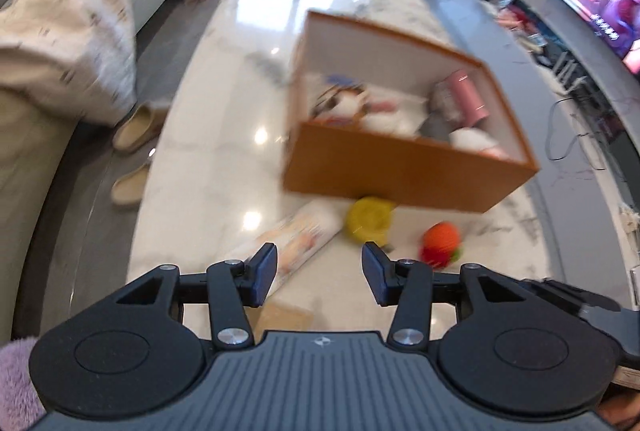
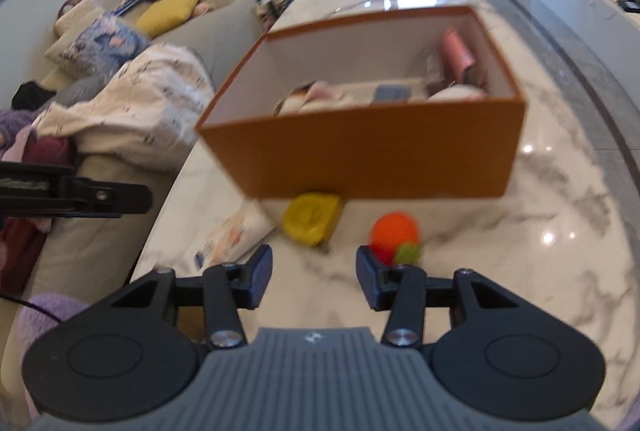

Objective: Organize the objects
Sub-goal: 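Grasp the small kraft box with left tool while right tool reaches the crocheted orange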

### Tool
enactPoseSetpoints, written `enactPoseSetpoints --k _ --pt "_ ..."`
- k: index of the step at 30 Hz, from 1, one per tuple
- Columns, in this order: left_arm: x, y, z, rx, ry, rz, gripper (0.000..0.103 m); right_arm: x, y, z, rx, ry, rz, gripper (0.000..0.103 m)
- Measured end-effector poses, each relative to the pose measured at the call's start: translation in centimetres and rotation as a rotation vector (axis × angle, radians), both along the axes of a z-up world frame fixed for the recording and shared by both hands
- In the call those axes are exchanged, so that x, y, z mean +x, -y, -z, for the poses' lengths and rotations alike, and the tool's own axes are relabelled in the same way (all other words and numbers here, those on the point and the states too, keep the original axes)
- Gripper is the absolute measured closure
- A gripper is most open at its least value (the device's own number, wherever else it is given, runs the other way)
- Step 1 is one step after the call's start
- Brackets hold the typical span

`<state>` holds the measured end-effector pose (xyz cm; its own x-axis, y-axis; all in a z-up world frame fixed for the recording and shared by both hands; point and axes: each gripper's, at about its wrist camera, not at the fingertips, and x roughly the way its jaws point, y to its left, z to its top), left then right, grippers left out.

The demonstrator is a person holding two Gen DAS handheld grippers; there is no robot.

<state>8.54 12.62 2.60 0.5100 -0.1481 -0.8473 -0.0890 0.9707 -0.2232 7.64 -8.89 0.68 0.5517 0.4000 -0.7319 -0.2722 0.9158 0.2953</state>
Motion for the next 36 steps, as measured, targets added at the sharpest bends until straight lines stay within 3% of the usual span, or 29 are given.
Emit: enactPoseSetpoints --k 3,7,15,21,30,36 --pt "-1.2 -0.7 1.4 0.047 -0.019 0.008 0.047 -0.6 -1.8 0.7 -0.029 -0.001 -0.030 0.054" --pt "-2.9 -0.6 2.0 0.085 0.032 0.100 0.039 -0.8 -3.1 1.7 -0.039 -0.026 -0.044 0.054" --pt "-3.8 0.7 4.0 0.147 0.066 0.236 0.037 -0.7 -3.6 3.0 -0.076 -0.057 -0.025 0.054" --pt "-3.6 0.8 5.6 0.198 0.051 0.236 0.036 -0.4 -3.0 3.4 -0.097 -0.075 -0.006 0.054" --pt "-3.0 0.8 7.4 0.202 -0.006 0.247 0.033 0.2 -3.1 4.0 -0.114 -0.083 -0.006 0.052" --pt "-2.4 -0.4 7.6 0.128 -0.028 0.178 0.034 0.8 -0.9 3.9 -0.165 -0.037 0.054 0.052"
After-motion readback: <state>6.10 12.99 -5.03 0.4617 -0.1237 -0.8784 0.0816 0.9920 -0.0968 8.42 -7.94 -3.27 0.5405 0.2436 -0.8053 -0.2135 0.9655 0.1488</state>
